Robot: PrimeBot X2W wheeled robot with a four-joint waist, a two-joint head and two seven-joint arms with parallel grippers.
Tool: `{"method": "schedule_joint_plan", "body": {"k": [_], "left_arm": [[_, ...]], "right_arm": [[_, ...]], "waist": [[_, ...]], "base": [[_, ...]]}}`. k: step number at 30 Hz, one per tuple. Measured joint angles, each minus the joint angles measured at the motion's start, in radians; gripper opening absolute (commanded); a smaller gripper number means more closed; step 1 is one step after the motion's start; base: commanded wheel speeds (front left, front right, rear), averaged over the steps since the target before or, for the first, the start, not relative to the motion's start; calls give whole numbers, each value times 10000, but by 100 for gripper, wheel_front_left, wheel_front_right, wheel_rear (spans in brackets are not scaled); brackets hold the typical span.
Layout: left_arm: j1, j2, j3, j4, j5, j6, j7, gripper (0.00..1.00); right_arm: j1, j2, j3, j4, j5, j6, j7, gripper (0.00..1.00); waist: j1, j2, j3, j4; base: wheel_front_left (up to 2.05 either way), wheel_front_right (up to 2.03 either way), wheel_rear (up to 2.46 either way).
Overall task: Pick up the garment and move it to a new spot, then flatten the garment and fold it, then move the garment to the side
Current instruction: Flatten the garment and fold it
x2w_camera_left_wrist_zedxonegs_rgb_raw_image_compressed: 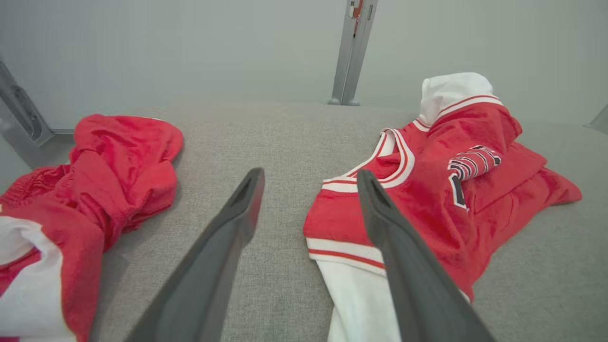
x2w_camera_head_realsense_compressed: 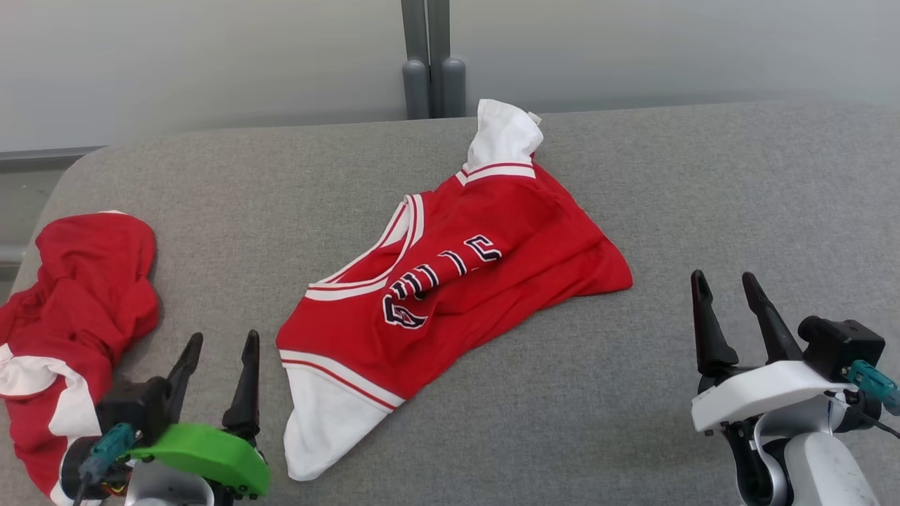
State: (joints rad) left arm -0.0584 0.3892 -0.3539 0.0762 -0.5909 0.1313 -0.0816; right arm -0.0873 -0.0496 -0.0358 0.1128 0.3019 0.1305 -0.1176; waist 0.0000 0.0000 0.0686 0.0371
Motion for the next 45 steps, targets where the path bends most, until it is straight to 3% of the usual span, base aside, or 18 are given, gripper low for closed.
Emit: {"method": "schedule_joint_plan", "body": {"k": [3,6,18,28,41,42,44,45], "left_arm": [[-13,-263,190,451,259,-6,-1204,100],[-112,-416,341,757,476,-42,-1634,100],[-154,-1045,926,1005,1139,-646,-1808,100],[-475,-1442,1227,911,1695,-1223,-1812,100],[-775,-1925,1523,1407,2063,-1687,-1825,100],[-776,-1942,1547,1438,2077,-1726,-1825,100],[-777,-1971,1620,1505,2121,-1753,-1825,100],[-777,-1996,1657,1534,2151,-1760,-1825,100]], "right_arm": [[1,6,88,17,0,0,-36,100],[7,0,132,27,0,0,-90,100],[-104,-4,594,522,-75,0,-33,100],[-2401,-1083,1432,2773,566,0,1277,100],[-4300,-1695,1783,5810,2633,-2,3281,100],[-4334,-1710,1827,5868,2731,-2,3327,83],[-4418,-1778,1944,5948,2920,0,3361,2],[-4440,-1804,1988,5963,3020,-2,3359,0]], "waist": [[0,0,33,-81],[0,0,72,-144],[0,0,199,-218],[0,0,653,181],[0,0,1330,1256],[0,0,1357,1324],[0,0,1409,1464],[0,0,1420,1516]], "base": [[0,0,0],[0,0,0],[0,0,0],[0,0,0],[0,0,0],[0,0,0],[0,0,0],[0,0,0]]}}
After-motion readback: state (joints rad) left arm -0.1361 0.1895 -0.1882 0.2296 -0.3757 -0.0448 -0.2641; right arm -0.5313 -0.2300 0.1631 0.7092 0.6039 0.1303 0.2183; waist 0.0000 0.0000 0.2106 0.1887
